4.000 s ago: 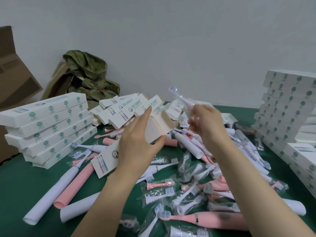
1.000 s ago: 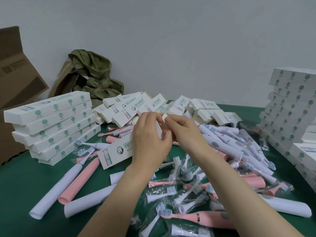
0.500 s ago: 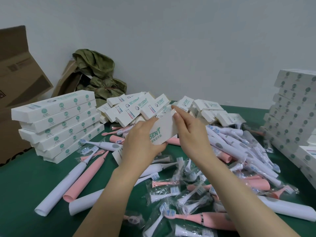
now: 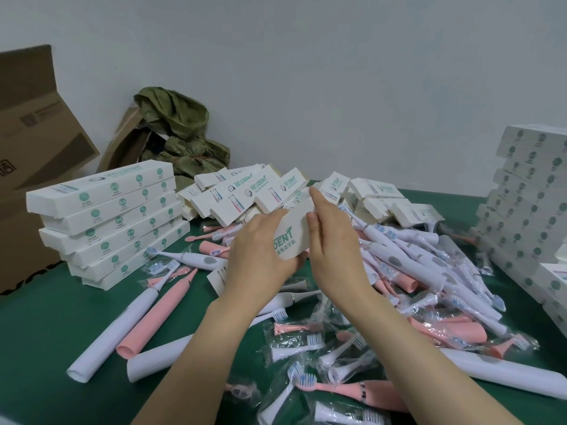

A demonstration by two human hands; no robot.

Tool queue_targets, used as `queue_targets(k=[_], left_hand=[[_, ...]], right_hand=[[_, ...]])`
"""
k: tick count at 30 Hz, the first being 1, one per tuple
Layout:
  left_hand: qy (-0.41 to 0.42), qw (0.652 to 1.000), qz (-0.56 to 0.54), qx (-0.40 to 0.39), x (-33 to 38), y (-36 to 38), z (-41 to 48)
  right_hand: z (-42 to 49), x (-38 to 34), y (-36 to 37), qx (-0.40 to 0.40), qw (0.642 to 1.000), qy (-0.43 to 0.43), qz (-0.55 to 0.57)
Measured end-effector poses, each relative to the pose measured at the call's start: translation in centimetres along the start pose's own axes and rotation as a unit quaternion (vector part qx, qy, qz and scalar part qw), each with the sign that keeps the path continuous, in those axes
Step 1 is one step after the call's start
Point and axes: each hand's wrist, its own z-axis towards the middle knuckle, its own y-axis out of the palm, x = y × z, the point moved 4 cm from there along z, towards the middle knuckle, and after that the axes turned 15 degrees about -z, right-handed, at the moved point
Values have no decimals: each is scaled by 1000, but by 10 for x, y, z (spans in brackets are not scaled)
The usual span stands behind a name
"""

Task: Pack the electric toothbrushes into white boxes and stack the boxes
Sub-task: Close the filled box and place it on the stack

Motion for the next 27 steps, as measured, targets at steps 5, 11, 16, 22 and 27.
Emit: queue_targets(k=[5,11,16,22,27], left_hand=[[-8,995,91,-45,5,7,-3],[18,990,137,-14,23,-25,22],[9,983,178,33,38,-90,70],[-118,933,341,-10,9,-186,137],[-246,884,391,-74,-37,-218,147]], right_hand=[[2,14,-7,27,993,92,65],[4,31,-6,-2,955,234,181],[-13,50,9,-157,957,239,37],[-21,46,35,-272,943,144,-129],[-24,43,38,-287,939,135,-135]])
